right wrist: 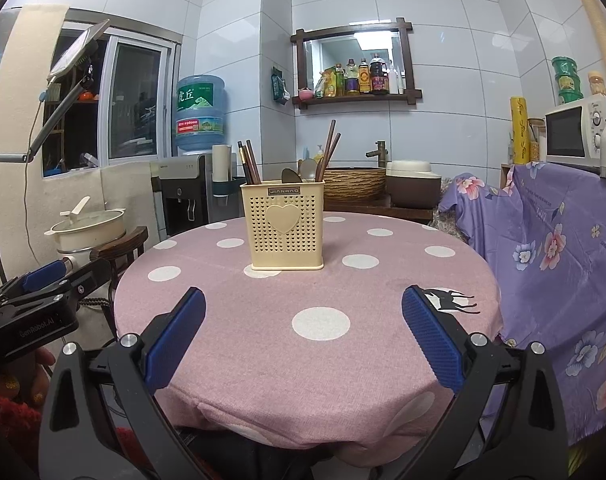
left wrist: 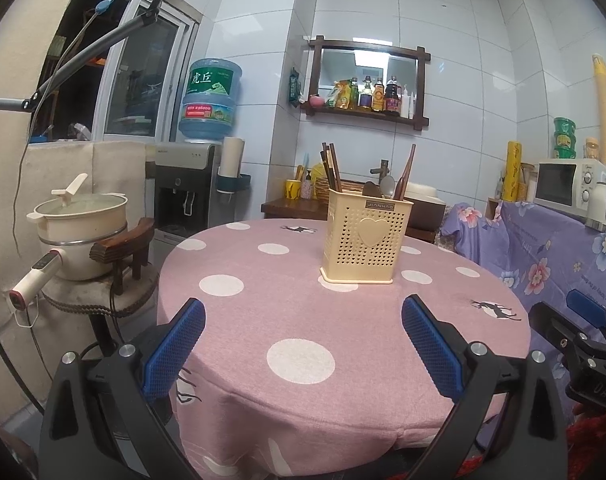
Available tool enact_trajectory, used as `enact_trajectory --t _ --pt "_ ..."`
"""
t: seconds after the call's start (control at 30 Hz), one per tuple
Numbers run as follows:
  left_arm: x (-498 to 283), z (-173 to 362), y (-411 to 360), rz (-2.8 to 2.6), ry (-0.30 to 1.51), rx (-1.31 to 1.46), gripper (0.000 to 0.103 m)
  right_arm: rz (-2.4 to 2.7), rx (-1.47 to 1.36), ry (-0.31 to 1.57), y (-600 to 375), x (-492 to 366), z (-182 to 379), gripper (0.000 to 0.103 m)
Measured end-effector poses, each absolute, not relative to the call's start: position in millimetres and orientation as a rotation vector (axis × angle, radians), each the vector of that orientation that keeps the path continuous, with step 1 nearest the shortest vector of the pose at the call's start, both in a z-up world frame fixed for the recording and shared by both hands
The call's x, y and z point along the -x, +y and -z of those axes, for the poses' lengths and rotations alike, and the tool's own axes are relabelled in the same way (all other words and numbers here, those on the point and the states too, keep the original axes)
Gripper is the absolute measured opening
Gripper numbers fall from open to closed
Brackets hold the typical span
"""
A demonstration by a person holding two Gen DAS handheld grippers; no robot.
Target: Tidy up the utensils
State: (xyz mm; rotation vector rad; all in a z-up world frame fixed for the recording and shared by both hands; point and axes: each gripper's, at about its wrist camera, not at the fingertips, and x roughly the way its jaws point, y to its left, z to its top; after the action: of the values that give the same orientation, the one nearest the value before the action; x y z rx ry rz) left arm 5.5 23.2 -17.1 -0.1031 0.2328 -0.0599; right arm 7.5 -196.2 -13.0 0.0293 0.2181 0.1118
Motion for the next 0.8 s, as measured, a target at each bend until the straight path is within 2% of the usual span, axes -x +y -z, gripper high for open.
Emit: enact_trajectory --t 0.8 --pt "-6.7 17.1 26.1 0.06 0.237 0.091 0.098 -0.113 -0.03 0.223 -194.8 -7.0 15.6 0.097"
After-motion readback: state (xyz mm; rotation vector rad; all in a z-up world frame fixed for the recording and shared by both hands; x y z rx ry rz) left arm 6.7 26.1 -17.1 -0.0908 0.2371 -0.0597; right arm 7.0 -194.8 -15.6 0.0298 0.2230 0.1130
